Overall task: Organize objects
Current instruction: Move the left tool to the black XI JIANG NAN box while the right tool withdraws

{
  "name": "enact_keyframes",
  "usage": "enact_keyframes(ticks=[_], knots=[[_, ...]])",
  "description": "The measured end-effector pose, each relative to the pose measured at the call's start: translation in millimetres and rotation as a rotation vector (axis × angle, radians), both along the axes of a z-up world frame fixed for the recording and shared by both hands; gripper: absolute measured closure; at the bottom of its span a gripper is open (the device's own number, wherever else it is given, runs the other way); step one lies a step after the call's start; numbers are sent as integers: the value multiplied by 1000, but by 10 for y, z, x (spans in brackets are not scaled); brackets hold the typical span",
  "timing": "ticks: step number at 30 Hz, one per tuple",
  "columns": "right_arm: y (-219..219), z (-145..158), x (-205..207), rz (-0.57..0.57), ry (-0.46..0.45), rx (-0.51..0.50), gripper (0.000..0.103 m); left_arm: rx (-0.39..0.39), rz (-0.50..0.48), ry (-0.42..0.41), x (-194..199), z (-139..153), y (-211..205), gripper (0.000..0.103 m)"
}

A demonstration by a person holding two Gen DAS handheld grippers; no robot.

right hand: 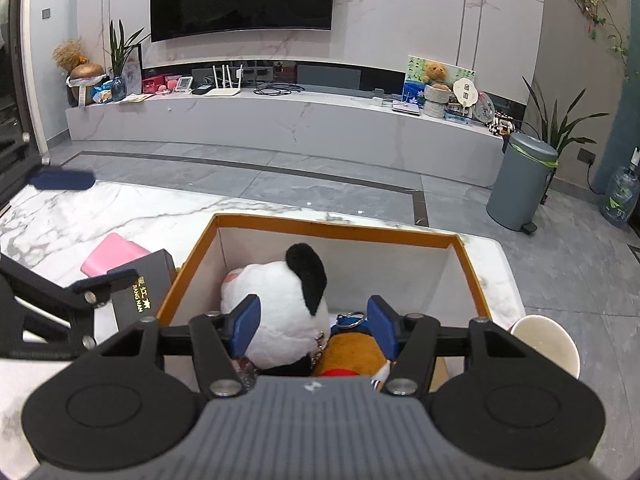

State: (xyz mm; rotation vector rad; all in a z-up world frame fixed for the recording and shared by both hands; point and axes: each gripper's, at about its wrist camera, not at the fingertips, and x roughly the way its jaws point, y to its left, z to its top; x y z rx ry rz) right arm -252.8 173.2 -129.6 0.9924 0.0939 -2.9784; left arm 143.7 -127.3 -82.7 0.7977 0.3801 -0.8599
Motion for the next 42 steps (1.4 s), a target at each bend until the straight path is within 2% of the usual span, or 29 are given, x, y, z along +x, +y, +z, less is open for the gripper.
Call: enact_keyframes(ticks=[5,8,14,18,19,20,24,26,29,35,36,37,39,42], knots=[[-19,-20,-1,4,2,-5,40,20,12,67,110,-136,54,4],[-40,-45,-3,11,-4,-3,39,36,-13,95,129,-208,30,4],[-91,-65,-12,23,-9,0,39,105,-59,90,144,-425,-62,4],[-108,-79,-23,27,-12,1,39,141,-48,80,159,-574,-114,4],[-109,-79,-22,27,-12,1,39,145,-44,66,156,-593,-123,8],[-113,-83,-23,28,-12,1,39,141,-43,57,151,-597,-116,11],[-139,-106,-24,34,-13,4,38,123,-54,78,122,-589,-61,12],[-154,-113,-26,39,-17,6,38,132,-62,108,88,-598,-18,13],[-167,-105,-28,42,-16,6,37,140,-68,108,-2,-599,85,13],[-224,-101,-18,57,-10,14,37,109,-8,198,-39,-577,439,14],[-246,-99,-15,62,-8,17,37,117,7,211,-31,-586,493,24],[-274,-96,-9,68,-6,22,37,114,13,198,-41,-589,557,31],[-324,-94,5,80,-3,28,37,137,29,165,-62,-599,666,33],[-437,-102,24,107,1,41,37,136,50,166,-39,-579,838,34]])
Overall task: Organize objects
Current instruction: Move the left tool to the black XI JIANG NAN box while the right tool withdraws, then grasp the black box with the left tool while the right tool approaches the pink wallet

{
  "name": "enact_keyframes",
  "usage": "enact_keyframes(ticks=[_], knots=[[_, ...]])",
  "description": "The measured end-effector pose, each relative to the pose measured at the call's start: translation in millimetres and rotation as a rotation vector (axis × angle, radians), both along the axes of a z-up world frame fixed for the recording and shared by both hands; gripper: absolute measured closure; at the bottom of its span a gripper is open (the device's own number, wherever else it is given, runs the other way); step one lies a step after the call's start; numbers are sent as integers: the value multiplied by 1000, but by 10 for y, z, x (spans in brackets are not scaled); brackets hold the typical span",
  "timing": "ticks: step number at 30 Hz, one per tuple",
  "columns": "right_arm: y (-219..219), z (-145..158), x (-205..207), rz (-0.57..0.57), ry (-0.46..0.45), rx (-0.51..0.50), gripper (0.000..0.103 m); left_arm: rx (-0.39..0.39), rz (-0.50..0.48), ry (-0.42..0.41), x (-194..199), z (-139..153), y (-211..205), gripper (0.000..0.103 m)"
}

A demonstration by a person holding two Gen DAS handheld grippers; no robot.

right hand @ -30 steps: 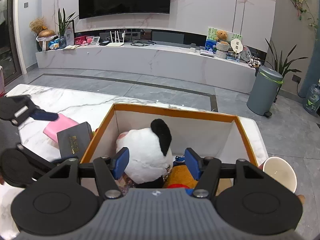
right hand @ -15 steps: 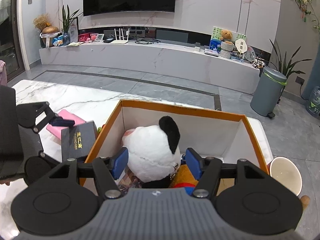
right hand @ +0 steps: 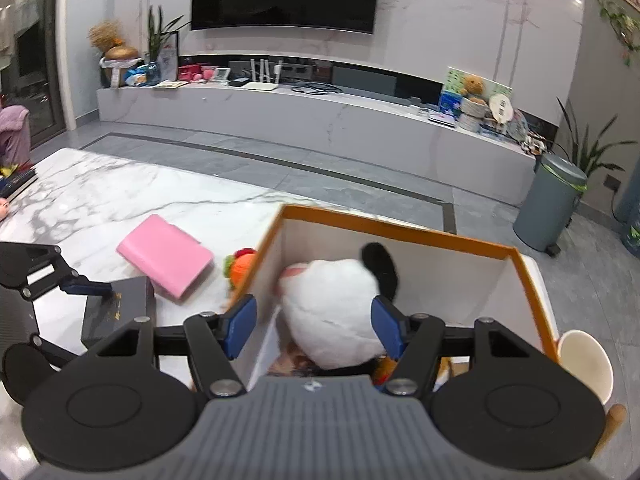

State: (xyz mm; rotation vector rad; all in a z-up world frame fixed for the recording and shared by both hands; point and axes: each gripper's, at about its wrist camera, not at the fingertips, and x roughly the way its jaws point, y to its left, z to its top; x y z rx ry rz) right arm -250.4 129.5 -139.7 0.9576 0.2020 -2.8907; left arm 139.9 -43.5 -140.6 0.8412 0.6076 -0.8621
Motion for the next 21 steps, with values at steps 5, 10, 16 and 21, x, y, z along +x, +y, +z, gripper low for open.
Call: enact_keyframes(ticks=[5,10,16,21], knots=[[-173,11,25,-4,31,79,39,-12,57,3,99,9,238,37],[-211,192,47,17,61,34,38,-36,74,42,181,53,420,38],[-575,258,-65,145,47,60,33,-25,14,27,229,65,549,19],[-866,56,-332,286,-49,163,33,-59,-81,15,274,161,561,14]])
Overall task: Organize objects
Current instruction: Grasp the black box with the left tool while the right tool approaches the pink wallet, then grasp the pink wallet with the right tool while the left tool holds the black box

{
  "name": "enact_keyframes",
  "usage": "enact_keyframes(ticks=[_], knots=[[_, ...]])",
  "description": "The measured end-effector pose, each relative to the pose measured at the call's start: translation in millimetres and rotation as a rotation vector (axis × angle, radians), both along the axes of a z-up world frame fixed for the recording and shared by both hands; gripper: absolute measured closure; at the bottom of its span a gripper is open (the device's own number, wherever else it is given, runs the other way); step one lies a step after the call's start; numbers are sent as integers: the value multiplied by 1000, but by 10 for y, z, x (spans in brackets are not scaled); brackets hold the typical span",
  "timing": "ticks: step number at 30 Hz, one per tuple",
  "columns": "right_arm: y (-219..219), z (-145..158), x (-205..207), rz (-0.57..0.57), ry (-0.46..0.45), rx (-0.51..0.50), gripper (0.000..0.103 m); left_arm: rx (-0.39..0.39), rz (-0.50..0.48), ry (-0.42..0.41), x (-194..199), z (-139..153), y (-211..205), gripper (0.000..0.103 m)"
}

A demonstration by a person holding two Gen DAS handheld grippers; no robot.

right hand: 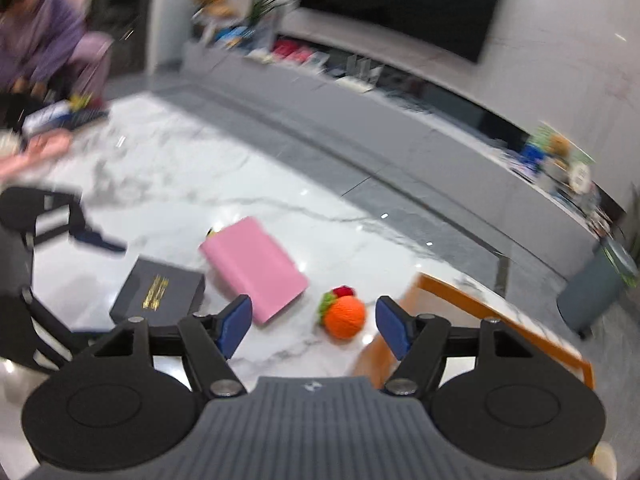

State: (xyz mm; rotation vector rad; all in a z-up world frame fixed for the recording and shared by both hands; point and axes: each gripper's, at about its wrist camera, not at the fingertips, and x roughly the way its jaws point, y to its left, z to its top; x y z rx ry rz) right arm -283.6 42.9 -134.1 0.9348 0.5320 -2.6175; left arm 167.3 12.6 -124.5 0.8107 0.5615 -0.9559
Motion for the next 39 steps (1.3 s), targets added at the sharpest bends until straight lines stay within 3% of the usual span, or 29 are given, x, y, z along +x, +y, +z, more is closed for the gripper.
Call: enact_keyframes(ticks=[4,9,14,16,21,29,31,37,39], knots=[[-134,-111,-258,109,-80,45,33,8,-42,31,127,-40,-140,14],[-355,-228,-616,202,-184,74,33,-12,11,128,353,-138,-262,9],[-491,-391,-970,241,-299,82,33,-66,30,172,421,-134,-200,12],[-541,-462,-1040,263,-324,100,32,-80,47,188,451,-120,-156,12],[-679,-545,-1208,314,-320,169,20,-93,81,218,507,-88,5,13],[-857,-718,-1477,320,-423,229,18,-108,128,234,574,-42,363,13],[-871,-766,-1508,288,-439,227,20,-111,135,224,563,-32,416,18],[-813,-683,-1436,116,-491,163,41,-119,106,209,448,-19,533,30],[-811,-659,-1361,60,-526,150,55,-122,109,206,425,-12,560,35]])
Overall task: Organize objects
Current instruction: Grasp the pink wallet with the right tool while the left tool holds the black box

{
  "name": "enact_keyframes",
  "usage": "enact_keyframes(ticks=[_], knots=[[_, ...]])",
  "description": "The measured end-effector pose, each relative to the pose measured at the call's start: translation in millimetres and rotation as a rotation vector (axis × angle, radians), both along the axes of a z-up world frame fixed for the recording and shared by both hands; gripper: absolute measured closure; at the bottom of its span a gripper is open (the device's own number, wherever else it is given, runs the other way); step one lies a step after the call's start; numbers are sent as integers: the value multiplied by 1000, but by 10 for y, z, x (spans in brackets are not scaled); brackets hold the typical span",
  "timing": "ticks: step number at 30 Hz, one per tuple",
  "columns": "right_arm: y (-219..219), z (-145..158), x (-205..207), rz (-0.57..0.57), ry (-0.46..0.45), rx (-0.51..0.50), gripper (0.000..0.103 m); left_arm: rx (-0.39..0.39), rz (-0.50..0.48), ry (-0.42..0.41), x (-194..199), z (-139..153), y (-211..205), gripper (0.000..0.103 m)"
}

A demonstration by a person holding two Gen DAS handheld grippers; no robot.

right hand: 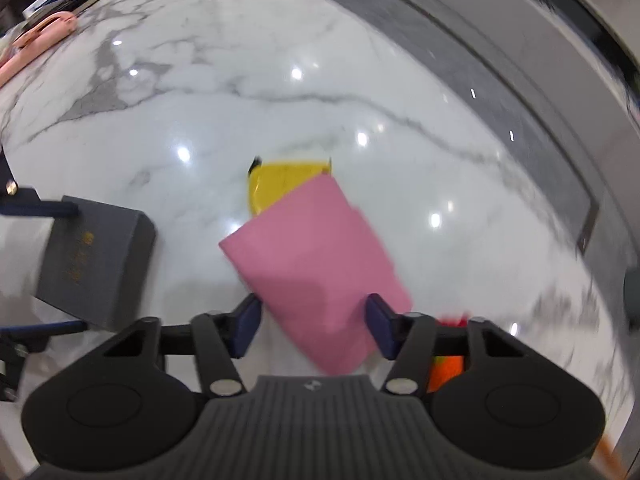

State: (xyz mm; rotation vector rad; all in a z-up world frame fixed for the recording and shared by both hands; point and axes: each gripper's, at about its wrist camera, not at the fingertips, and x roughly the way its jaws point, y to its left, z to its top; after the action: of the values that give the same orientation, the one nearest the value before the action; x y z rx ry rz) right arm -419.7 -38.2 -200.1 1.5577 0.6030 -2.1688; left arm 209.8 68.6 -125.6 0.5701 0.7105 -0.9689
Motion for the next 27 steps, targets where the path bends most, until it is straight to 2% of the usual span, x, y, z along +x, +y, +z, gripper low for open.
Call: enact_keyframes(ticks=[2,5,6,7,8,9,12,15,20,22,27], knots=[[-5,20,73,-46,-16,8,60,-9,-1,17,-15,17,44,37],[-72,35,190,-38,-56,2,61,-8,-27,32,-59,28,90,36],[-110,60,225,-18,-44,8,52,-3,-36,20,-84,29,95,35],[-149,94,250,7,-18,14,44,6,-43,-5,-110,27,95,30],[-187,139,281,45,23,18,30,12,-48,-34,-138,20,92,23],[-220,182,303,89,63,19,22,15,-53,-64,-159,12,90,21],[-246,217,288,197,109,37,18,9,-73,-101,-141,-3,75,18],[-220,129,162,236,101,81,17,-1,-82,-95,-48,-7,17,16],[-112,-51,-102,285,51,88,13,13,-101,-63,125,-117,-116,14],[-75,-110,-200,283,16,58,13,4,-104,-73,152,-152,-114,11],[-47,-202,-315,269,-50,-8,14,-31,-106,-3,293,-178,-89,8]])
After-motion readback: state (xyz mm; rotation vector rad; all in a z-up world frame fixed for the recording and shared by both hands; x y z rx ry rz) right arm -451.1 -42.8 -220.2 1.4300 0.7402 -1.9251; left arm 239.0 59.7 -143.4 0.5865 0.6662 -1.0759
